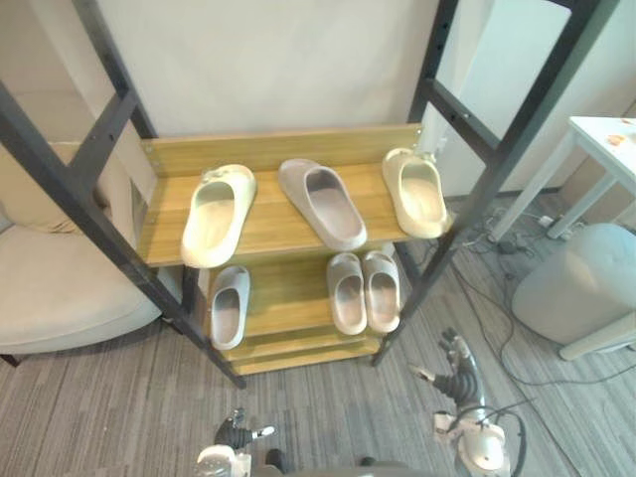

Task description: Organize the slippers on the shoe rack

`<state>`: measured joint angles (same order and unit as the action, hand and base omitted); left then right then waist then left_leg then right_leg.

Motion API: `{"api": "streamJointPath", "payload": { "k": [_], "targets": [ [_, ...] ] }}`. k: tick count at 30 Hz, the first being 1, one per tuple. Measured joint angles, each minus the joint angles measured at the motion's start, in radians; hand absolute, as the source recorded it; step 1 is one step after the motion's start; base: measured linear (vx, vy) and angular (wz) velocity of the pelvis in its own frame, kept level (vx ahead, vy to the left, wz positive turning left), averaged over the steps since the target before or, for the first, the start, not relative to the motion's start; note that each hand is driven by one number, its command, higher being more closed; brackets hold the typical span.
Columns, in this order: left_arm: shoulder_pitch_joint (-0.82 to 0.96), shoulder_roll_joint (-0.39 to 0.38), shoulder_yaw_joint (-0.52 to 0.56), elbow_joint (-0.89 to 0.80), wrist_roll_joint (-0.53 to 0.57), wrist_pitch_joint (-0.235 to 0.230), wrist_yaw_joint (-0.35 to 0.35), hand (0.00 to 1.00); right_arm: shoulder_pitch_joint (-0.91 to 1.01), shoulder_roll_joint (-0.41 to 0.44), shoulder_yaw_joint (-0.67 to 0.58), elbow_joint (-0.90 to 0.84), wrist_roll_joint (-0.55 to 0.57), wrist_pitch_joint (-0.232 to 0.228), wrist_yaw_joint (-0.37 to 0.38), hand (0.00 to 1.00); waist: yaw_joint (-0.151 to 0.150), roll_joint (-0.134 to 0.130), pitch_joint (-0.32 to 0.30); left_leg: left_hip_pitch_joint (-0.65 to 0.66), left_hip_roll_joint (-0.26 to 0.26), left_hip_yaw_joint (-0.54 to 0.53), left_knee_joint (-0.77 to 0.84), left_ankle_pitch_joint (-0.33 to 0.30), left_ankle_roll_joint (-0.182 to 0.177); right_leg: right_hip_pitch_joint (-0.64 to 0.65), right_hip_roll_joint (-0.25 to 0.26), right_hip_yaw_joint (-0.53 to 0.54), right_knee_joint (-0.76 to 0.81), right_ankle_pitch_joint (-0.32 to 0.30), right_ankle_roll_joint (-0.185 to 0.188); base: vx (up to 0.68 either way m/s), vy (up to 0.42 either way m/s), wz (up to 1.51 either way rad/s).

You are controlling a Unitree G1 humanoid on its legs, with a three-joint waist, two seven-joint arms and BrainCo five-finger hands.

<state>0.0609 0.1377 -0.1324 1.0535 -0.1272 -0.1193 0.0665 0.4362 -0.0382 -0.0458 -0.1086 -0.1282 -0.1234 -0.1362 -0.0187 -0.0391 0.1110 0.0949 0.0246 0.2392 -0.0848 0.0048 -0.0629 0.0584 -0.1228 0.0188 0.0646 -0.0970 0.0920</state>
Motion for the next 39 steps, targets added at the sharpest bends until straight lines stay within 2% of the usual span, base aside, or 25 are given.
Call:
{"api": "streamJointPath", "payload": {
  "k": [8,10,15,25,32,39],
  "targets": [
    [0.002,-0.003,-0.037,0.002,0.010,-0.003,-0.005,0.00,-0.049,-0.007,-0.008,-0.192,-0.069,-0.047,0.000,0.00,0.001,0.018,-0.022,-0.005,-0.001,0.007,0.021,-0.008,0.016,-0.003,0.004,0.023,-0.002,0.004,0.001,0.04,0.000,-0.08],
    [-0.001,-0.004,-0.047,-0.001,0.011,-0.003,-0.010,0.00,-0.101,-0.036,0.018,-0.221,-0.070,-0.057,0.000,0.00,0.001,0.017,-0.024,-0.005,-0.001,0.005,0.021,-0.011,0.017,-0.003,0.002,0.023,-0.001,0.004,0.002,0.00,0.000,0.00],
    [-0.001,-0.005,-0.053,-0.002,0.031,-0.003,-0.014,0.00,-0.211,-0.090,0.057,-0.233,-0.070,-0.071,0.000,0.00,0.006,0.011,-0.037,-0.007,-0.008,-0.008,0.020,-0.012,0.018,-0.001,-0.005,0.014,0.001,0.000,0.007,-0.01,-0.005,0.07],
    [0.000,-0.007,-0.051,-0.003,0.047,-0.003,-0.032,0.00,-0.388,-0.177,0.060,-0.234,-0.066,-0.082,0.000,0.00,0.009,0.006,-0.049,-0.007,-0.025,-0.064,-0.017,0.014,0.038,0.013,-0.023,-0.039,0.002,-0.005,0.014,-0.02,-0.008,0.17],
    [0.001,-0.005,-0.050,-0.003,0.047,-0.003,-0.036,0.00,-0.520,-0.259,0.059,-0.209,-0.004,-0.082,0.001,0.00,0.010,0.004,-0.050,-0.009,-0.028,-0.085,-0.019,0.023,0.039,0.021,-0.026,-0.059,0.002,-0.005,0.014,-0.03,-0.017,0.09],
    [-0.001,-0.001,-0.050,-0.005,0.047,-0.004,-0.053,0.00,-0.715,-0.323,0.060,0.011,0.018,-0.064,0.000,0.00,0.019,-0.002,-0.050,-0.026,-0.038,-0.113,-0.019,0.035,0.041,0.024,-0.027,-0.085,-0.010,-0.003,0.014,-0.04,-0.012,0.11]
  ]
}}
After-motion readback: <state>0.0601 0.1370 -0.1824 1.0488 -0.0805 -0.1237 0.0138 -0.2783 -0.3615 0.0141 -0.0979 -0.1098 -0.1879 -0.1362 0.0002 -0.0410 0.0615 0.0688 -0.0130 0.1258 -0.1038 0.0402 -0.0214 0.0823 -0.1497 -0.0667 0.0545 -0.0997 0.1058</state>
